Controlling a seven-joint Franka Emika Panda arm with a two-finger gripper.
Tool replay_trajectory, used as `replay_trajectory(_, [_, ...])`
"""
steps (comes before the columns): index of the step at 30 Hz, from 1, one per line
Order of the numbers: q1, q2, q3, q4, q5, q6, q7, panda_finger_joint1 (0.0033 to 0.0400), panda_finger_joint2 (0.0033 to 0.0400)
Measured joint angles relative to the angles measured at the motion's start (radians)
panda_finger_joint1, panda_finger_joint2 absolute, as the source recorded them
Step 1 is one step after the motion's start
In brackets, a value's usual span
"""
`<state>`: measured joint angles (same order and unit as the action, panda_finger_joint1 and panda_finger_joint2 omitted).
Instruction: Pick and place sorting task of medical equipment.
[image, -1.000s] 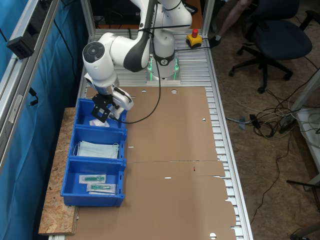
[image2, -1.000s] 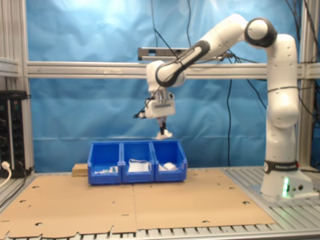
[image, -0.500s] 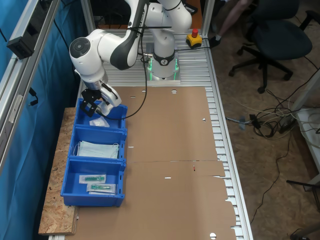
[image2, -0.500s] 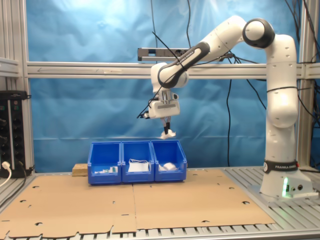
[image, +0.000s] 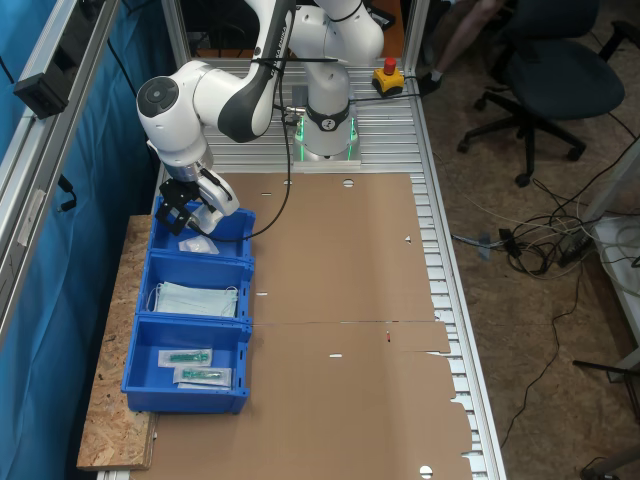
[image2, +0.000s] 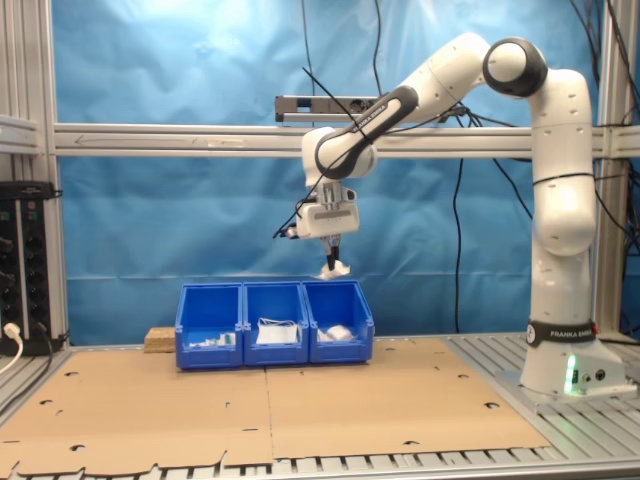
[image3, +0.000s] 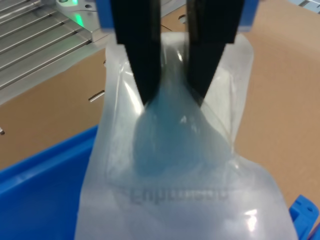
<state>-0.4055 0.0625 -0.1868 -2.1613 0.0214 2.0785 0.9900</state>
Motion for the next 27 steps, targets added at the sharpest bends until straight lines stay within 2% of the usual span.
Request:
replay_trajectory(25, [0.0, 0.001, -0.002, 0.0, 0.0, 0.011, 0.0, 0.0035, 0.0035])
replay_trajectory(26, [0.0, 0.001, -0.002, 0.0, 0.0, 0.012, 0.0, 0.0145, 0.0145])
replay_trajectory(27, [0.0, 0.001, -0.002, 0.0, 0.0, 0.012, 0.0, 0.0145, 0.0145])
